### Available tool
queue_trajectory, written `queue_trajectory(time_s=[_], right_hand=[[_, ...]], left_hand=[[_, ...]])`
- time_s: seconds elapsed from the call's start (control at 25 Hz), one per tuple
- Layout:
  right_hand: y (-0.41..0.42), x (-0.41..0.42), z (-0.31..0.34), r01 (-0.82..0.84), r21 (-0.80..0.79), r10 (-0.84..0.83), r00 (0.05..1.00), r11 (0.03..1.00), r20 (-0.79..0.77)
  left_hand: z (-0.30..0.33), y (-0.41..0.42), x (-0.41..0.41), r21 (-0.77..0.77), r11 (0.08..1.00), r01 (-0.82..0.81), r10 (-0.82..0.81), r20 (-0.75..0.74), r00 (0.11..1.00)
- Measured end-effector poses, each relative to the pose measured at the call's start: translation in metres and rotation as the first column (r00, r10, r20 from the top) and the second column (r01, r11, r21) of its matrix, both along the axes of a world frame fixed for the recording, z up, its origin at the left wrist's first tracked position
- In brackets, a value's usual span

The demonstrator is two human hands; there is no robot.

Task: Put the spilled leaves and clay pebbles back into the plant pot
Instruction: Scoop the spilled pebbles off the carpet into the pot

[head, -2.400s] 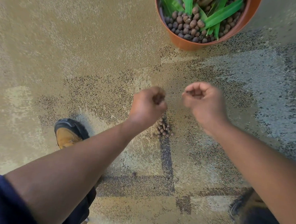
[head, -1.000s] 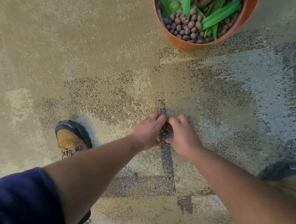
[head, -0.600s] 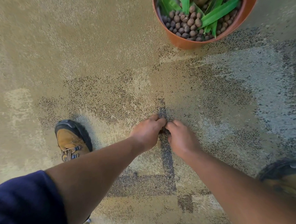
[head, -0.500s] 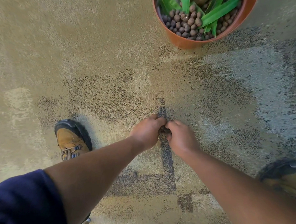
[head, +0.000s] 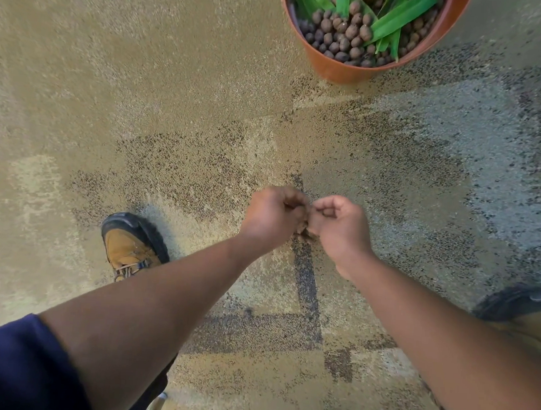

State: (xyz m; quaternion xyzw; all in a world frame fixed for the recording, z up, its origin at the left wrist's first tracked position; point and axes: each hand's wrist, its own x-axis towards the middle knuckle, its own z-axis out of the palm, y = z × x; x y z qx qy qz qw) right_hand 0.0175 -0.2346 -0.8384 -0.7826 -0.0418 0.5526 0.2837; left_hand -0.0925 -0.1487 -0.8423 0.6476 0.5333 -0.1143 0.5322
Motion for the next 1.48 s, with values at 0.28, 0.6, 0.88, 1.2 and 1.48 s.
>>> queue_trajectory(time_s=[0.28, 0.6, 0.88, 1.2, 1.48], right_hand=[[0.057, 0.042, 0.061, 0.144, 0.39, -0.203, 0.973, 0.91, 0.114], [0.122, 0.089, 0.08, 0.07, 0.646, -0.326, 0.901, 0.76, 0.286], [0.13, 0.099, 0.074, 0.018, 0.558, -0.261, 0.896, 0.83, 0.359], [0.131, 0.102, 0.065, -0.088, 0.489, -0.187, 0.854, 0.868, 0.486], [0.107, 0.086, 0.056, -0.334, 0.483, -0.109, 0.722, 0.809, 0.683]], left_hand=[[0.054, 0.057, 0.042, 0.115, 0.96, -0.256, 0.212, 0.3, 0.93], [0.092, 0.112, 0.095, 0.364, 0.874, -0.321, 0.09, 0.528, 0.845], [0.077, 0.134, 0.114, 0.551, 0.83, 0.091, -0.091, -0.028, 0.995], [0.067, 0.133, 0.117, 0.574, 0.81, 0.12, -0.139, -0.011, 0.99], [0.066, 0.106, 0.078, 0.68, 0.727, -0.091, -0.205, 0.342, 0.917]])
